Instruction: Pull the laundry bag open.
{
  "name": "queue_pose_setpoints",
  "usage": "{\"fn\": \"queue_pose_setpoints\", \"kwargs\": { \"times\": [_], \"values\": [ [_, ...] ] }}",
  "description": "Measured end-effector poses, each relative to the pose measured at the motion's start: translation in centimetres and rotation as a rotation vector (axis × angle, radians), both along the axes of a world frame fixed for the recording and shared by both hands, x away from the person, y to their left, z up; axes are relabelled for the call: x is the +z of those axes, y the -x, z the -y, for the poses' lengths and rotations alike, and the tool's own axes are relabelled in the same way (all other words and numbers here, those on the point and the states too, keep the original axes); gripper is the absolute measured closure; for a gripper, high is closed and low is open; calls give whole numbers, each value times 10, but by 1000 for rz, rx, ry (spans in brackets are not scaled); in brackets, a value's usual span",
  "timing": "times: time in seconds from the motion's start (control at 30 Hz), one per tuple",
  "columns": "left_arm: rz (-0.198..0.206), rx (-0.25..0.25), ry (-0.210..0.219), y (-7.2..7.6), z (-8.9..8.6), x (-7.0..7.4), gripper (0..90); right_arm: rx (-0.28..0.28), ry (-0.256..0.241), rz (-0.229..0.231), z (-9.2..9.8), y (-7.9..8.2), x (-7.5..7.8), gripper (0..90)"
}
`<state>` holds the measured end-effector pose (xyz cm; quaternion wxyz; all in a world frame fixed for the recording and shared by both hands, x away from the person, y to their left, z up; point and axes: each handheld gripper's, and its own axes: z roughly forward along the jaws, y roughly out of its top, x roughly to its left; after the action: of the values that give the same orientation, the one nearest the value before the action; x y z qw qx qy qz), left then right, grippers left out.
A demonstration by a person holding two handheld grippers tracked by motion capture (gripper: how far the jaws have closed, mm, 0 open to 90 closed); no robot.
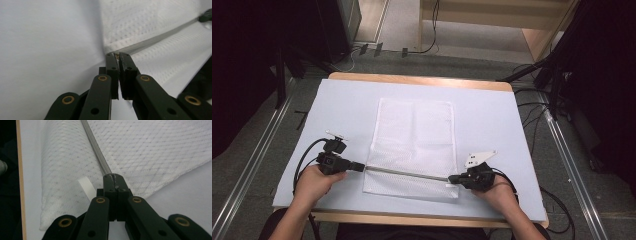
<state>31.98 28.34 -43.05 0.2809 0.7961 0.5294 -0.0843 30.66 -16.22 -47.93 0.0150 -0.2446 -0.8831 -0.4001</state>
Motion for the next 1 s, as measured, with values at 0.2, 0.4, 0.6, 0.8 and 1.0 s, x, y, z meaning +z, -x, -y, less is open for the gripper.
{"fn": "queue_pose_setpoints", "kwargs": {
  "times": [0.2,0.4,0.6,0.8,1.0],
  "values": [
    [10,-11,14,1,4,1,869,9,0,-1,0,-1,0,900],
    [66,-22,52,2,4,4,718,19,-24,-16,1,-4,2,821],
    [176,-35,72,1,5,9,603,-20,-42,35,3,-6,12,762],
    [249,-28,53,-6,5,10,514,-94,-75,48,10,-9,19,680],
    [323,-21,7,-15,-2,12,463,-183,-90,56,20,-15,22,563]
  ]
}}
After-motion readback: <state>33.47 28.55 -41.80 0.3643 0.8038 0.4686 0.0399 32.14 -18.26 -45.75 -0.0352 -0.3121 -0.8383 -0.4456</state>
